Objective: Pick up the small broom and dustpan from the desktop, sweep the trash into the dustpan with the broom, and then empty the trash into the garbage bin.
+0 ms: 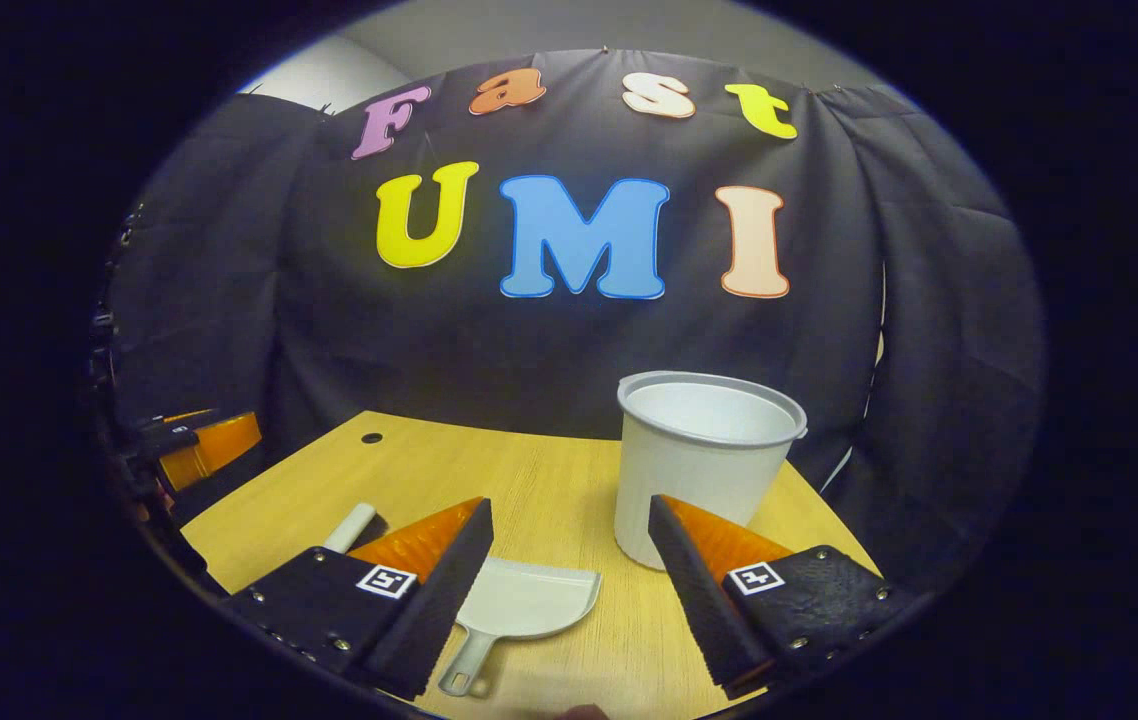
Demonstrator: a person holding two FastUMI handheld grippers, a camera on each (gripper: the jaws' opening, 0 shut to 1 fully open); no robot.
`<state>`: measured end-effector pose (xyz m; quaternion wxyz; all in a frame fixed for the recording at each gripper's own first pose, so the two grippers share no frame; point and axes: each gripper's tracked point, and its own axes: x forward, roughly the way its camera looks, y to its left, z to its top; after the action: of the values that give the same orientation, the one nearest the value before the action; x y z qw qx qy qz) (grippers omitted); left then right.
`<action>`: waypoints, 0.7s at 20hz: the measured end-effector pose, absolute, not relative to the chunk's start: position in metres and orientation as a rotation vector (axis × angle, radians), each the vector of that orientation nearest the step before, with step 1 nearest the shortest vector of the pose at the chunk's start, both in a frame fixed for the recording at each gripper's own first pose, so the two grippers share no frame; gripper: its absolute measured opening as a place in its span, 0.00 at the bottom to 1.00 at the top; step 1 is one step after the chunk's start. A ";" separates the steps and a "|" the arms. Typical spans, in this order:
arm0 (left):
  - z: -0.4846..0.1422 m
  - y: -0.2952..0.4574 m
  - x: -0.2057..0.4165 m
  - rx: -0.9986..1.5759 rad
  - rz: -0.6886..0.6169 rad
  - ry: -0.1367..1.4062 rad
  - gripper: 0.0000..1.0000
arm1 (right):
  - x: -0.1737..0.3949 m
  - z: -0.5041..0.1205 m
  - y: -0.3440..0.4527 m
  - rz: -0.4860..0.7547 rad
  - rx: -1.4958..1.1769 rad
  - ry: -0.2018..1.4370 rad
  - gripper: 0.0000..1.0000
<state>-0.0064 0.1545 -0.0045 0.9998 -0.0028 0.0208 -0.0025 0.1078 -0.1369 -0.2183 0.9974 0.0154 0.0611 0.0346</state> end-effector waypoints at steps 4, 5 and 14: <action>0.003 0.149 -0.004 0.032 -0.051 0.025 0.96 | 0.104 -0.215 -0.139 0.026 0.037 0.097 0.98; 0.004 0.148 -0.001 0.037 -0.062 0.020 0.96 | 0.101 -0.212 -0.141 0.011 0.035 0.087 0.97; 0.031 0.068 -0.005 0.083 -0.147 -0.060 0.96 | 0.078 -0.192 -0.209 -0.118 0.047 -0.011 0.95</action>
<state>-0.0048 0.0682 0.0312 0.9960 0.0416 -0.0301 -0.0735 0.0777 -0.2093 -0.1919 0.9980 0.0236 -0.0053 -0.0591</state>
